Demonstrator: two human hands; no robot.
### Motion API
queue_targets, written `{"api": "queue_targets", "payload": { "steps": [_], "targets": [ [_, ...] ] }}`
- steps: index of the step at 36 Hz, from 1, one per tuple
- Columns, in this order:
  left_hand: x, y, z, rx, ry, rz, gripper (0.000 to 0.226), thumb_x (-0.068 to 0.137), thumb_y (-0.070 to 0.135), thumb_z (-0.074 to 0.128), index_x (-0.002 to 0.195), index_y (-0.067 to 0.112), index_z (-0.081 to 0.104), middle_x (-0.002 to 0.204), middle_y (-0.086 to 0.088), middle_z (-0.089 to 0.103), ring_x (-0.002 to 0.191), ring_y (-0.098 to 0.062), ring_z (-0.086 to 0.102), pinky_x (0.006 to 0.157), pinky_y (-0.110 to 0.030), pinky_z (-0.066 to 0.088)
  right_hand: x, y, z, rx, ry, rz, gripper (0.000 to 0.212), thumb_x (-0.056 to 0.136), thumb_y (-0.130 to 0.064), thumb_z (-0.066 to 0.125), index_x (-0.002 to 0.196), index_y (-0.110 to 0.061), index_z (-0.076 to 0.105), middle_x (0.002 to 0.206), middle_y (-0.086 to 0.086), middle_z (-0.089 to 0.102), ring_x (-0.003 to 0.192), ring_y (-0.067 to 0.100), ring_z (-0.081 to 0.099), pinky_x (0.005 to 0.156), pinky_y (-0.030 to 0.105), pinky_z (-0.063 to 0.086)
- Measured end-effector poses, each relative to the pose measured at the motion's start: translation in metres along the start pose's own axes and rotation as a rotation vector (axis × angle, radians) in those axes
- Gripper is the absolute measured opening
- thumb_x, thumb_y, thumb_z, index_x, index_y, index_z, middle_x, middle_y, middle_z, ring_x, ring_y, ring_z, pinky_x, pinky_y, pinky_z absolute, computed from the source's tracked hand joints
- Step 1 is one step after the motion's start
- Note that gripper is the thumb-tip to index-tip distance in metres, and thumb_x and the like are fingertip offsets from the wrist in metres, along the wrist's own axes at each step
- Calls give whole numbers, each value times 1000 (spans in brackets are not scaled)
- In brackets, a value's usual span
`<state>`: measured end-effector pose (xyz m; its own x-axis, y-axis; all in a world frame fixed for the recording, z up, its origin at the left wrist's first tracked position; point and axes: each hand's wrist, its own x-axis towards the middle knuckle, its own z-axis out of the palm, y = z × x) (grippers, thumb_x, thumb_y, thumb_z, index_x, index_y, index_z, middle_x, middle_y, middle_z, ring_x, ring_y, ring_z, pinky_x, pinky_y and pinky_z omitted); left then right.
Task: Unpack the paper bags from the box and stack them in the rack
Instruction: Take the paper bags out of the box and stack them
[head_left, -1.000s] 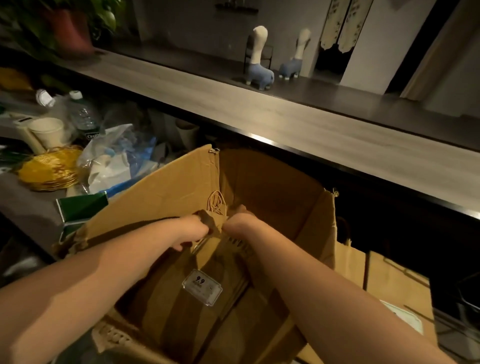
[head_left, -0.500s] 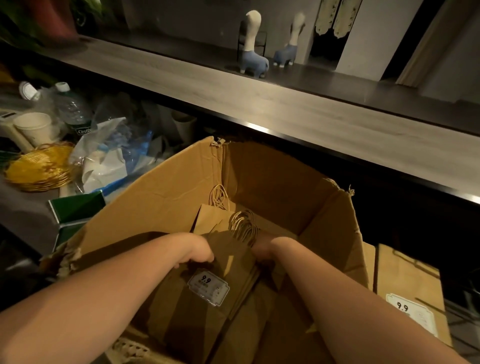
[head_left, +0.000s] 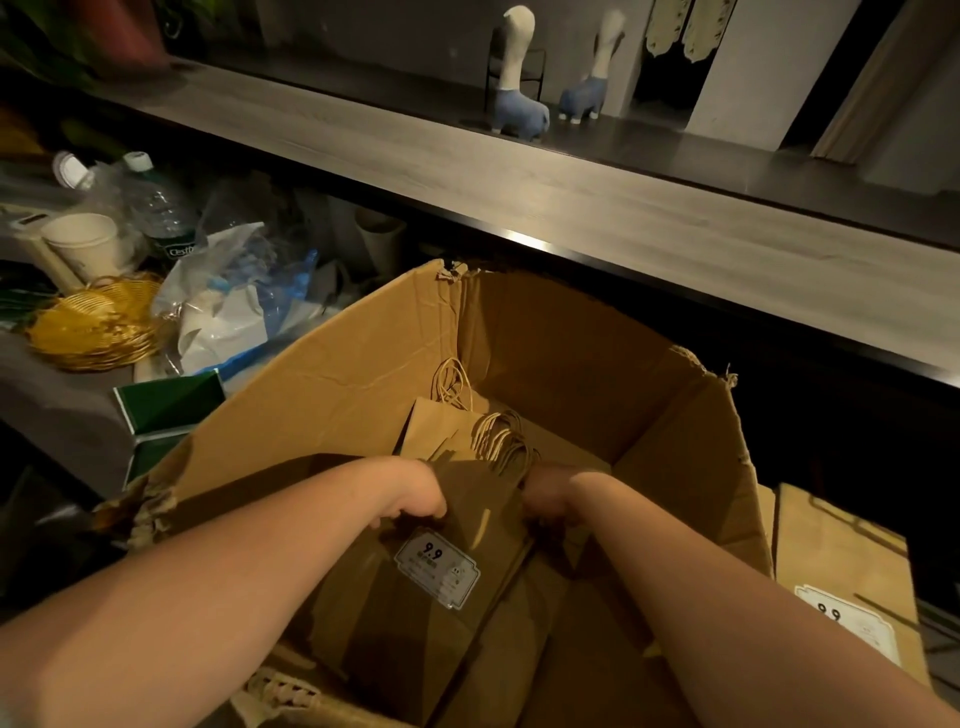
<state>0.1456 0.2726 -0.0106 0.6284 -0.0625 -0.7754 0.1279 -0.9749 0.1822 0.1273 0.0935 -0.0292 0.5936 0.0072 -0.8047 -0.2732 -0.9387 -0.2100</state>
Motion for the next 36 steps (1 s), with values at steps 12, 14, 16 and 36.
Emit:
{"api": "queue_targets", "payload": {
  "steps": [12,14,16,36],
  "targets": [
    [6,-4,8,-72,27,25,48,95,20,56,140,13,41,133,-11,51,114,-23,53,90,-30,50,-5,-4,-2,47,56,5,22,101,-15,36,82,-14,48,80,3,43,66,13,41,61,23,36],
    [9,-5,8,-77,20,21,50,92,18,58,139,14,41,128,-10,53,105,-20,55,85,-27,52,-7,-4,-3,96,53,19,20,101,-18,39,84,-15,49,81,3,46,68,13,43,60,24,37],
    [11,-6,4,-82,7,22,51,90,16,61,138,14,42,117,-8,57,90,-15,55,69,-21,51,-7,-1,-4,169,44,34,16,99,-20,42,89,-15,52,85,4,49,72,14,47,63,26,41],
    [-23,-11,-60,-729,-59,388,43,78,17,77,118,17,62,105,-3,74,104,-23,68,98,-49,49,-32,1,-34,1420,191,-318,39,88,5,60,121,-15,52,119,16,62,102,30,64,68,38,57]
  ]
}}
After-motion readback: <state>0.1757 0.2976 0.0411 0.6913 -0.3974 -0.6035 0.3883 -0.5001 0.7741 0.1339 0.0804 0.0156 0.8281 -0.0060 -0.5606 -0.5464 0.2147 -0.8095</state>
